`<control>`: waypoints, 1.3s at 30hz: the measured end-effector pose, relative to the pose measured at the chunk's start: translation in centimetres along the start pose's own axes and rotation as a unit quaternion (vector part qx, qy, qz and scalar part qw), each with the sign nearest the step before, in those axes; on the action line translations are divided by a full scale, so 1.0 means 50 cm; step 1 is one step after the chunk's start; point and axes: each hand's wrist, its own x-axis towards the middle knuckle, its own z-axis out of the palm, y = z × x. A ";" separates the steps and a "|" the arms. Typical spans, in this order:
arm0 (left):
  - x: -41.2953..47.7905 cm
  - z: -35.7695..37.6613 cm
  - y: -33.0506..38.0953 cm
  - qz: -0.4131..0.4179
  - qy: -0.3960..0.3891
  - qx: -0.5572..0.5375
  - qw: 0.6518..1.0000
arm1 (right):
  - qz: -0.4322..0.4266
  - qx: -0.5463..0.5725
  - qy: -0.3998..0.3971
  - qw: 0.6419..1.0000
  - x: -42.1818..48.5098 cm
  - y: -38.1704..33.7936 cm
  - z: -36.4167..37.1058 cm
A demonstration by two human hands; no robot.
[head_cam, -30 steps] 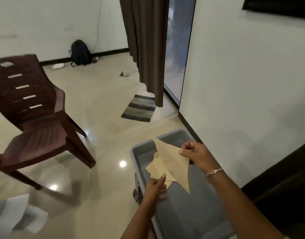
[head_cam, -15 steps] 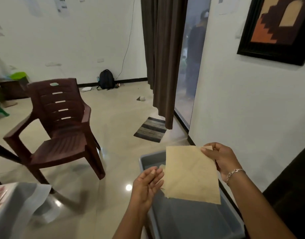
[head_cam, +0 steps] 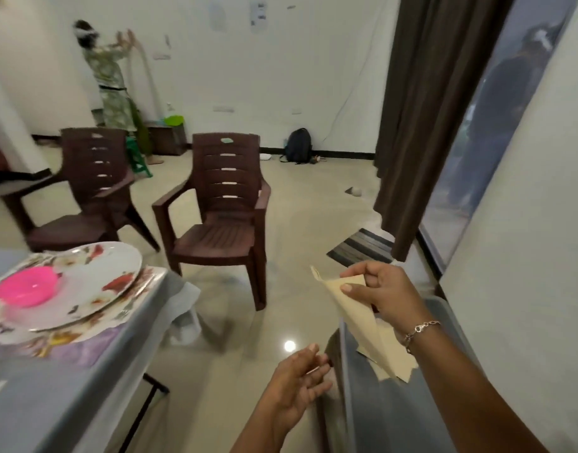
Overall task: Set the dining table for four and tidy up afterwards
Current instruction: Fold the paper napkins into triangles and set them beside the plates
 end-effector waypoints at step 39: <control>-0.727 -0.733 0.193 0.519 0.356 0.019 0.777 | -0.185 -0.051 -0.320 0.928 -0.279 -0.210 0.824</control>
